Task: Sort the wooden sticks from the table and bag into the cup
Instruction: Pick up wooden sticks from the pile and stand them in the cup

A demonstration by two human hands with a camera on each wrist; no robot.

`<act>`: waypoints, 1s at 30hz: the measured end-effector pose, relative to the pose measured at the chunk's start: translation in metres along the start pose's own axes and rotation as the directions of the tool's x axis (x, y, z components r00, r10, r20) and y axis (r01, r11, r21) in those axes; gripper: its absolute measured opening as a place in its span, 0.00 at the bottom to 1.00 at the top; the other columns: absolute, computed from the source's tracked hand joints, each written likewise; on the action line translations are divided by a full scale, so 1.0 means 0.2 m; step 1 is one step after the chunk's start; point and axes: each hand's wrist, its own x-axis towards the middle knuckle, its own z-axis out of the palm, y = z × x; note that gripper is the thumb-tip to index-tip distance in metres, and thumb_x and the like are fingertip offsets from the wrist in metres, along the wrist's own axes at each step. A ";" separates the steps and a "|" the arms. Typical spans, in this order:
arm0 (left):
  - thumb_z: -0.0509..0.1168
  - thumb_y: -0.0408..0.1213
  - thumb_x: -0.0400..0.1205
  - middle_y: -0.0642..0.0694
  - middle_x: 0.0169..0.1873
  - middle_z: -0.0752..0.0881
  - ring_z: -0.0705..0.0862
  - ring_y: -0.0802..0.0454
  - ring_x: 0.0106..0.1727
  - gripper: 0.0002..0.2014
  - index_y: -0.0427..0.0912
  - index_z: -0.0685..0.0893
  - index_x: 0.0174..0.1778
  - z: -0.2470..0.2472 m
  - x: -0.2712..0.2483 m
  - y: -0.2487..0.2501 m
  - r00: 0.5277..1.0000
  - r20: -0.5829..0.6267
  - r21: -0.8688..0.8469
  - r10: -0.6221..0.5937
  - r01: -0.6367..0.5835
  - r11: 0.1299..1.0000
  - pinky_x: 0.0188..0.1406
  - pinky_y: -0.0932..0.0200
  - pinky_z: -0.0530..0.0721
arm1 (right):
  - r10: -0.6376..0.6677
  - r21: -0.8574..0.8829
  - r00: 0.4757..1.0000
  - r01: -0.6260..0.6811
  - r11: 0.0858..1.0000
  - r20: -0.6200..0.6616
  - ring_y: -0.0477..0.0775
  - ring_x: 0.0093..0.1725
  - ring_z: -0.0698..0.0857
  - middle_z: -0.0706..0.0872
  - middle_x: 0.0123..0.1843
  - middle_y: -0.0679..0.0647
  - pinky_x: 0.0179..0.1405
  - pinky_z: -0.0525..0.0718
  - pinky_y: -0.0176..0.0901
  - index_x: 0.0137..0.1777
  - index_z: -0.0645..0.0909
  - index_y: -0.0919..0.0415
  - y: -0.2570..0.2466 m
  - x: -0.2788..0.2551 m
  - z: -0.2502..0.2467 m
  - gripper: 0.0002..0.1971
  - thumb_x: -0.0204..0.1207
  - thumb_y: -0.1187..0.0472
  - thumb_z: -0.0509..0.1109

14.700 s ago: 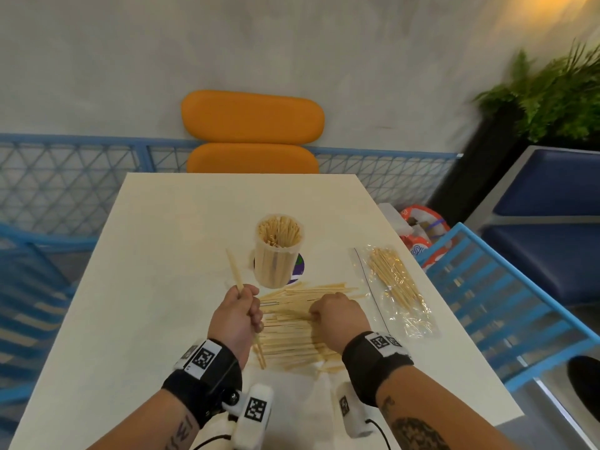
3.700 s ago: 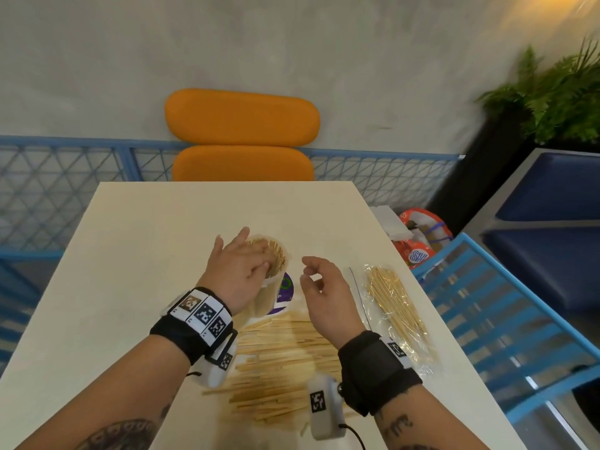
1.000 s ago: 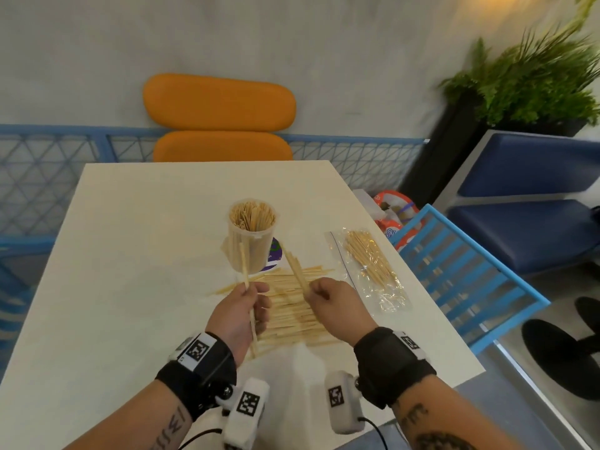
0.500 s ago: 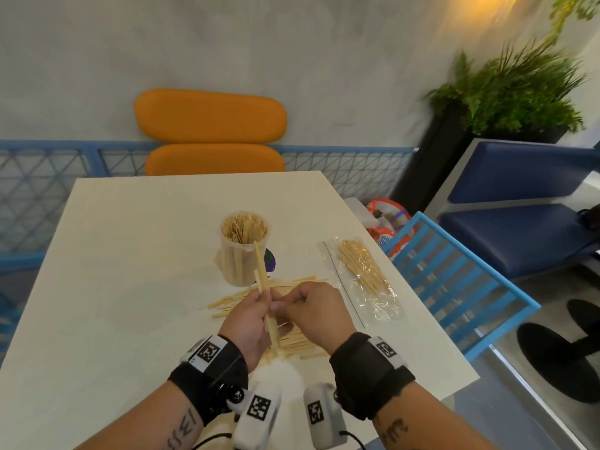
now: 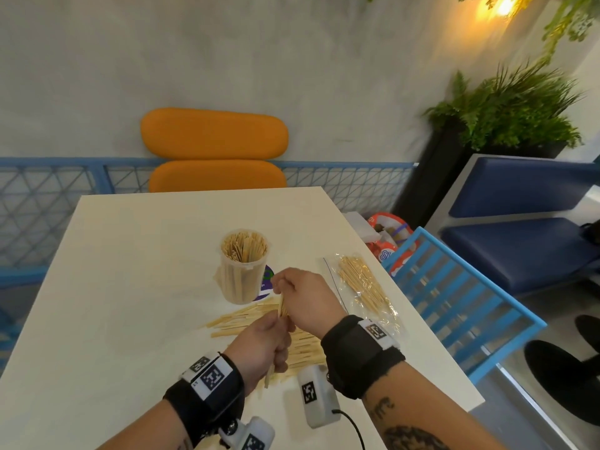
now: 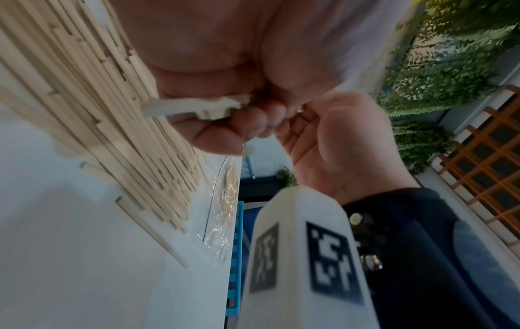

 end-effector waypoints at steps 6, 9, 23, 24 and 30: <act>0.54 0.34 0.92 0.49 0.25 0.72 0.65 0.55 0.24 0.11 0.40 0.74 0.44 0.01 0.03 0.02 0.999 -0.016 -0.045 0.030 -0.031 0.998 0.24 0.59 0.67 | 0.015 0.267 0.997 -0.035 0.963 0.074 0.39 0.29 0.81 0.89 0.42 0.47 0.36 0.81 0.39 0.59 0.87 0.57 0.04 -0.02 -0.01 0.13 0.87 0.60 0.60; 0.53 0.32 0.91 0.48 0.26 0.73 0.67 0.55 0.25 0.10 0.42 0.76 0.46 0.01 0.07 0.04 0.998 -0.024 -0.072 0.063 -0.064 0.995 0.24 0.60 0.68 | -0.003 0.395 1.000 -0.010 0.919 0.031 0.43 0.36 0.84 0.89 0.56 0.50 0.40 0.86 0.43 0.69 0.81 0.52 0.04 -0.05 -0.01 0.14 0.88 0.60 0.60; 0.50 0.36 0.93 0.50 0.30 0.77 0.88 0.50 0.46 0.12 0.45 0.76 0.49 0.02 0.16 0.19 0.886 -0.374 -0.152 0.275 -0.351 0.924 0.41 0.54 0.80 | 0.013 0.549 0.959 -0.173 0.817 0.282 0.51 0.37 0.81 0.79 0.41 0.54 0.43 0.80 0.46 0.53 0.75 0.63 0.12 -0.15 0.12 0.15 0.91 0.52 0.55; 0.50 0.36 0.93 0.49 0.32 0.76 0.88 0.51 0.48 0.11 0.44 0.76 0.50 0.03 0.17 0.19 0.885 -0.368 -0.114 0.286 -0.348 0.931 0.44 0.54 0.80 | -0.002 0.548 0.957 -0.165 0.820 0.290 0.51 0.36 0.80 0.77 0.40 0.54 0.42 0.80 0.45 0.51 0.74 0.62 0.12 -0.15 0.12 0.14 0.91 0.53 0.54; 0.52 0.34 0.92 0.49 0.34 0.81 0.88 0.47 0.49 0.11 0.56 0.74 0.61 0.01 0.18 0.19 0.893 -0.299 0.043 0.337 -0.340 0.939 0.50 0.47 0.84 | -0.010 0.608 0.939 -0.214 0.765 0.343 0.49 0.24 0.71 0.71 0.29 0.49 0.26 0.71 0.40 0.48 0.70 0.61 0.14 -0.16 0.11 0.14 0.92 0.53 0.53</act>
